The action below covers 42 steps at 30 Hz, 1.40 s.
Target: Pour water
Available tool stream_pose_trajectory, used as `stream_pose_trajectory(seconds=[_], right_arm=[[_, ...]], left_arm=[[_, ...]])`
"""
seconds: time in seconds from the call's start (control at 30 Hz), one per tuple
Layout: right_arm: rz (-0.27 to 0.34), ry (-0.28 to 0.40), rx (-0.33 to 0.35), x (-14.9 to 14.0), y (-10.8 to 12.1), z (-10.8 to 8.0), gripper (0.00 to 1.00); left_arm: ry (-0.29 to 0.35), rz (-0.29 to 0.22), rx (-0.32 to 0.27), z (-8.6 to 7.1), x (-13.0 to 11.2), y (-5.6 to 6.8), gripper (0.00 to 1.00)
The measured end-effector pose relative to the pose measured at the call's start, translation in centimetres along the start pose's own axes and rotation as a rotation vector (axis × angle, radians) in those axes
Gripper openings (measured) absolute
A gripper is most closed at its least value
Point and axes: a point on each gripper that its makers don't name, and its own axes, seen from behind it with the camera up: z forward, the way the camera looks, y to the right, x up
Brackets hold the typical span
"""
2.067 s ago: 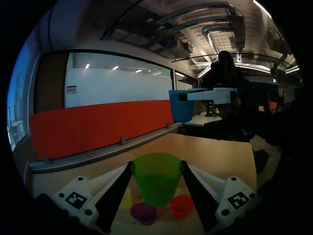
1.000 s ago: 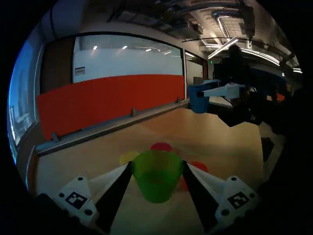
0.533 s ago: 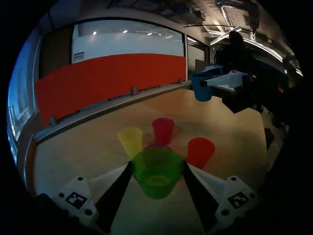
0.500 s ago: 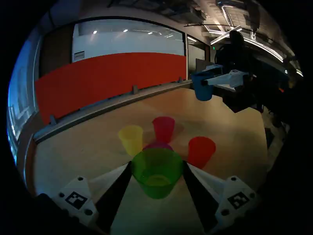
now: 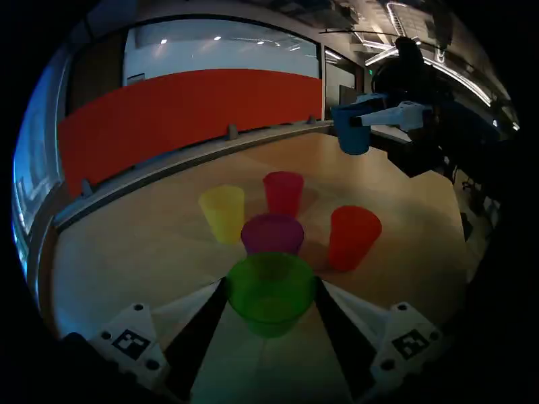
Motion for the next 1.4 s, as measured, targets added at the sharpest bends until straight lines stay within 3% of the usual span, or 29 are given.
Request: stream_pose_trajectory(seconds=[0.93,1.2,1.4], right_arm=[[0.011,-0.054,0.007,-2.6,-0.4,1.3,0.91],[0.028,-0.067,0.012,-3.6,-0.6,1.9,0.91],[0.038,-0.079,0.017,-4.5,-0.8,2.4,0.91]], left_arm=[[-0.015,-0.017,-0.01,0.2,-1.9,-0.1,0.89],[-0.038,-0.011,0.003,0.3,-2.4,-0.4,0.97],[-0.053,0.012,0.007,-0.1,-2.8,-0.2,0.98]])
